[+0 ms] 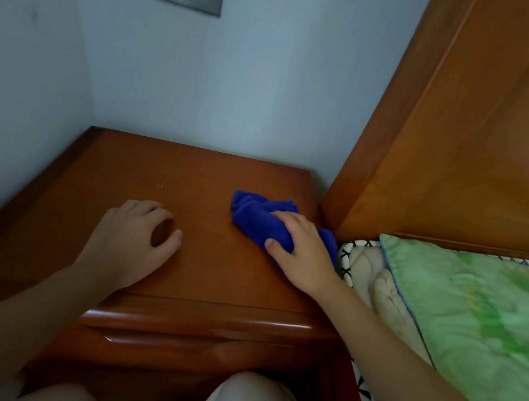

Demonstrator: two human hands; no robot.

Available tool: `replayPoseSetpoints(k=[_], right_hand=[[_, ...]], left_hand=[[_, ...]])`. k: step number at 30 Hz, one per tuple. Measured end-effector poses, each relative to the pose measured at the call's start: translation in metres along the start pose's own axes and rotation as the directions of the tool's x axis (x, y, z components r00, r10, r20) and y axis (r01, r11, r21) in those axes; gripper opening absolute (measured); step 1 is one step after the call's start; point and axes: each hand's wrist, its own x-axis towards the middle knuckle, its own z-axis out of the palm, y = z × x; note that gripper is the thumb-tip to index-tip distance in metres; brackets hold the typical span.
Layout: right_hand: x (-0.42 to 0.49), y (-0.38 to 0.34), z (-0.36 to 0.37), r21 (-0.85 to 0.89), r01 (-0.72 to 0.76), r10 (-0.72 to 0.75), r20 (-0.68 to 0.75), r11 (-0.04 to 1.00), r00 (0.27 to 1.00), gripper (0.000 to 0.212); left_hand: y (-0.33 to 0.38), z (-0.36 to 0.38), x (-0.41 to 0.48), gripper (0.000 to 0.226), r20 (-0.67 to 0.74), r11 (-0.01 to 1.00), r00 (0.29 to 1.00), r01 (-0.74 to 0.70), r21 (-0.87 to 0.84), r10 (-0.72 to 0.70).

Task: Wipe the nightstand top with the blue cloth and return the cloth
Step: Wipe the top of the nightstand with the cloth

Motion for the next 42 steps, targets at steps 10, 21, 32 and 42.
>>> replayPoseSetpoints(k=[10,21,32,42], right_hand=[[-0.084,-0.039,0.006,0.024,-0.026,0.028,-0.067,0.999,0.997,0.052],[-0.031,-0.109,0.056,0.030,0.222,-0.224,0.133,0.975,0.966,0.053],[-0.010,-0.103,0.052,0.020,0.251,-0.251,0.138,0.968,0.958,0.052],[-0.039,-0.091,0.033,0.068,0.349,-0.355,0.244,0.935,0.902,0.051]], left_hand=[[-0.008,-0.018,-0.035,0.054,0.023,0.987,0.989,-0.150,0.061,0.149],[-0.051,-0.023,-0.065,0.055,-0.080,0.998,0.996,0.049,0.029,-0.047],[-0.055,-0.019,-0.064,0.052,-0.095,0.999,0.994,0.048,-0.002,-0.048],[-0.056,-0.017,-0.063,0.050,-0.118,1.000,0.993,0.026,0.018,-0.024]])
